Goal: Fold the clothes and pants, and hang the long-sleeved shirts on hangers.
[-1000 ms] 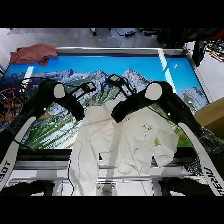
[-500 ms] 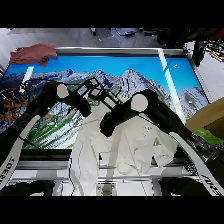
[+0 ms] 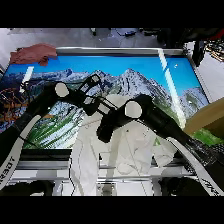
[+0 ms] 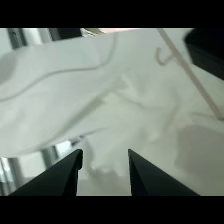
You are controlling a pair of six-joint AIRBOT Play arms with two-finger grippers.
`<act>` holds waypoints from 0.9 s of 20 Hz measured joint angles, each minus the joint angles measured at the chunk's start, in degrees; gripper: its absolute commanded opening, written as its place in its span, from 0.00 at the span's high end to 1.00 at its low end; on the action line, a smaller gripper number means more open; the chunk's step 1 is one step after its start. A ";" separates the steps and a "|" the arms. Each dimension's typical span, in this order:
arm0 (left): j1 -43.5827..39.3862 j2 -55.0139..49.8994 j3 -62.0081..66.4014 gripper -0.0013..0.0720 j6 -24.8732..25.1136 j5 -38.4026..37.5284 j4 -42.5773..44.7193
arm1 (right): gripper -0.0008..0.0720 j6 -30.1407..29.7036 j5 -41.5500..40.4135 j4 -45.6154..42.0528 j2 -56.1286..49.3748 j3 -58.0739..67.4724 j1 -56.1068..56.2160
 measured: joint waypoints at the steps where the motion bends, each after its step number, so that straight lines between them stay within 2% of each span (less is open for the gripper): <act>1: 0.07 0.00 0.00 0.92 0.46 0.02 -0.37 | 0.48 -0.48 0.00 -2.40 0.57 0.07 -0.76; 4: 0.11 0.00 0.00 0.92 1.46 0.04 -0.94 | 0.46 -5.27 -0.94 -8.50 3.26 0.35 -5.05; 5: 0.11 0.00 0.00 0.92 1.68 0.04 -1.01 | 0.28 -7.23 -1.77 -9.90 4.09 0.37 -7.04; 6: 0.11 0.00 0.00 0.92 2.10 0.04 -1.09 | 0.16 -9.18 -3.04 -11.39 4.81 0.44 -9.55; 10: 0.11 0.00 0.00 0.92 3.48 0.02 -1.27 | 0.18 -16.74 -6.56 -12.81 5.38 0.42 -19.47; 12: 0.11 0.00 0.00 0.92 4.44 0.02 -1.36 | 0.21 -21.68 -6.78 -11.23 4.39 0.42 -23.34; 18: 0.11 0.00 0.00 0.92 7.17 -0.44 -2.16 | 0.23 -33.86 -6.84 -6.91 -2.25 0.42 -27.71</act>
